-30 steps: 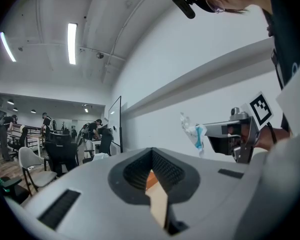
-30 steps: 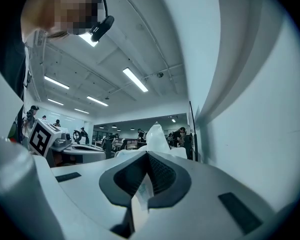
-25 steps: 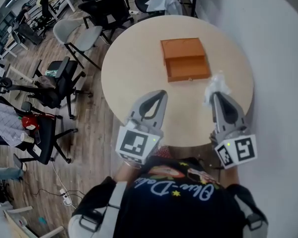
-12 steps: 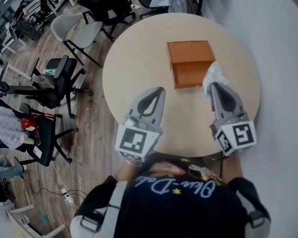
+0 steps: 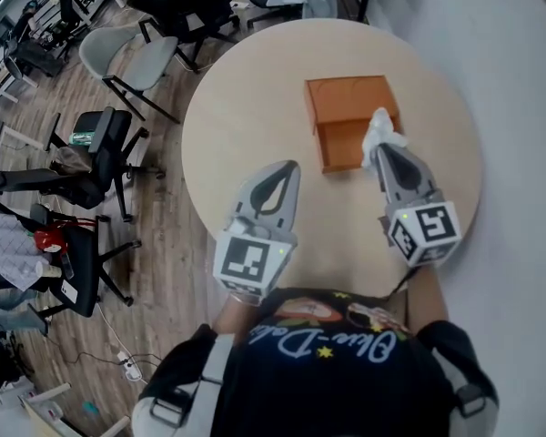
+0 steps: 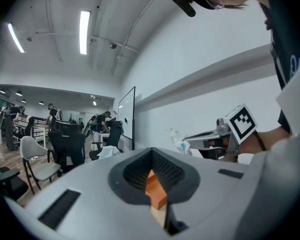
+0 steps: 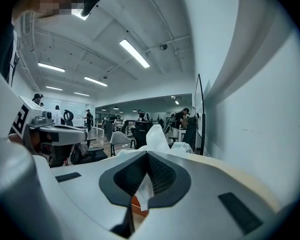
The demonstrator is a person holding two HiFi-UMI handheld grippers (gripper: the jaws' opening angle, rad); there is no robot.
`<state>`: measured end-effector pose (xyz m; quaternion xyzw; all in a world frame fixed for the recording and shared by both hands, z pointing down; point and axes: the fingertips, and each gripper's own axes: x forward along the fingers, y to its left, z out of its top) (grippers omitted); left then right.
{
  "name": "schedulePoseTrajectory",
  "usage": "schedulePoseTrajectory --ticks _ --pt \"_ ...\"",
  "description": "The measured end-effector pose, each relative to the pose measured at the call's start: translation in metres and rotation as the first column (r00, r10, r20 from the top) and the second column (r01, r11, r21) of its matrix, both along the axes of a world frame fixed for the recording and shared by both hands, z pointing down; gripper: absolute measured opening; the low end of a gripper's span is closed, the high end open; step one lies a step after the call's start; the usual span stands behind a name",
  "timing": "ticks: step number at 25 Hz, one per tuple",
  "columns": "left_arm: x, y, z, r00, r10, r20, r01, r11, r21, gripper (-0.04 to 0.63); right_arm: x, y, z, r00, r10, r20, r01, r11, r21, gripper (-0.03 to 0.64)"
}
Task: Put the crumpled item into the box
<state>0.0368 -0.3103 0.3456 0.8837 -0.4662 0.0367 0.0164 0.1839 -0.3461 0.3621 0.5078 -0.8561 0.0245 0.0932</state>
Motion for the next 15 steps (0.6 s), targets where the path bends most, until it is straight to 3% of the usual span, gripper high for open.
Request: schedulePoseTrajectory --ticks 15 --pt "-0.004 -0.037 0.025 1.000 -0.017 0.000 0.017 0.997 -0.074 -0.009 -0.011 -0.062 0.075 0.994 -0.040 -0.098 0.020 0.981 -0.195 0.000"
